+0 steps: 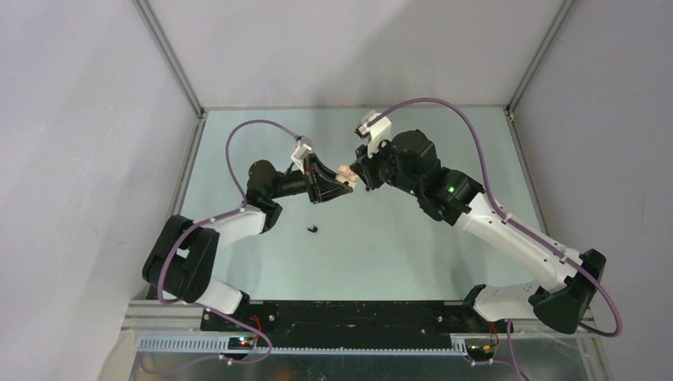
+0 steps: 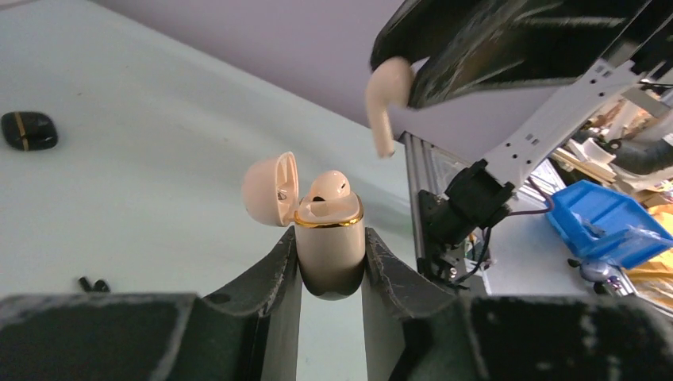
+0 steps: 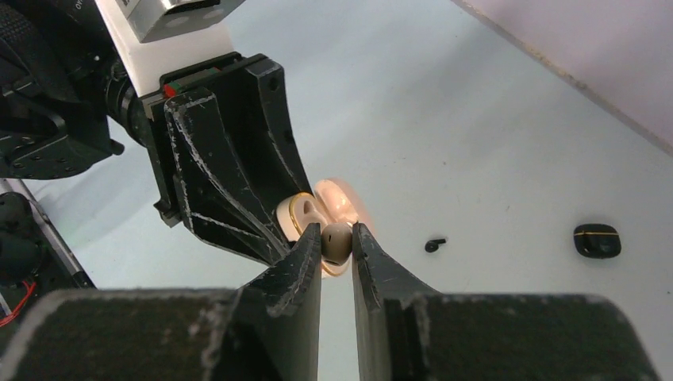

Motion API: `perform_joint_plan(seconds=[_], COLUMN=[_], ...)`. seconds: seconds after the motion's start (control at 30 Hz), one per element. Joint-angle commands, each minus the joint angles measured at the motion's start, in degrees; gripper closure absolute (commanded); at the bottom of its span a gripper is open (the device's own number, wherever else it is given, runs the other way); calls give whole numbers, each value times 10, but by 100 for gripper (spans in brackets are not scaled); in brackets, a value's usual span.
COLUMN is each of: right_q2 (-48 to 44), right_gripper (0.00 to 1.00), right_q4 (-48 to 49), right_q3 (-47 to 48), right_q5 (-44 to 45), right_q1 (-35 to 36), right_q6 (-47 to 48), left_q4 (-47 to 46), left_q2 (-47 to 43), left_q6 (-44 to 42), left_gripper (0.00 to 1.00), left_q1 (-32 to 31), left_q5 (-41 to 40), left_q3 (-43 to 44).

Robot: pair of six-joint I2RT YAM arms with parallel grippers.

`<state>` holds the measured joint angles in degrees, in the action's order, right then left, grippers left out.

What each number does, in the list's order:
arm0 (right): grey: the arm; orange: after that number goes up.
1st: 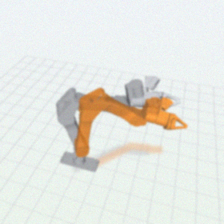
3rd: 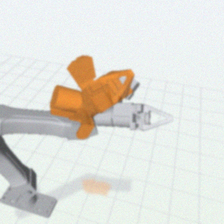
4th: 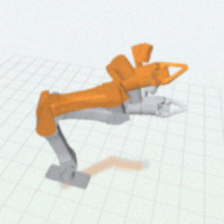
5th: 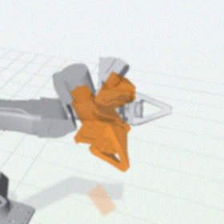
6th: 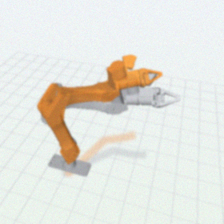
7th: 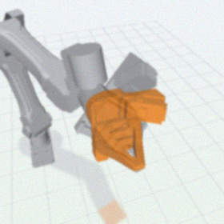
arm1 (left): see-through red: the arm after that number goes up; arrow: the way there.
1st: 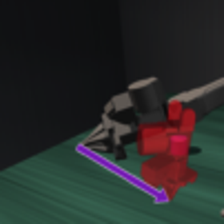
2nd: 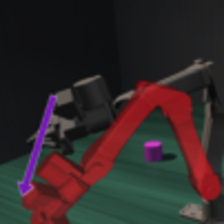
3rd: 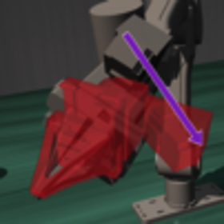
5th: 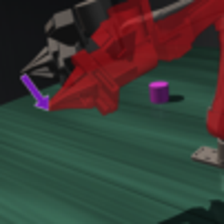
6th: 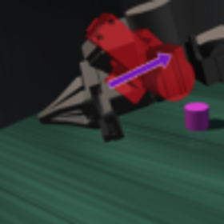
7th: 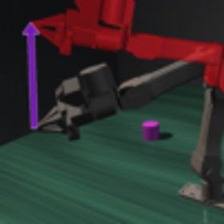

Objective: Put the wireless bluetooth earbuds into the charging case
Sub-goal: Place the earbud in the charging case.

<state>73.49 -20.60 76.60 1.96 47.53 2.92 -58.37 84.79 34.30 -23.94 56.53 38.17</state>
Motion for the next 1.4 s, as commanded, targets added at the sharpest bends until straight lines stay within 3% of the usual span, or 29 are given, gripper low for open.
perform_joint_plan(seconds=[0.0, 1.37], right_q2=[0, 12], right_gripper=[80, 81], right_q4=[41, 33], right_q3=[4, 4], right_q5=[18, 75], right_q1=[22, 69], right_q6=[-9, -1], left_q4=[-92, -175], left_q2=[-10, -9], left_q6=[45, 112], left_gripper=[100, 100], left_q1=[-18, -30], left_q5=[7, 8], left_q3=[2, -4])
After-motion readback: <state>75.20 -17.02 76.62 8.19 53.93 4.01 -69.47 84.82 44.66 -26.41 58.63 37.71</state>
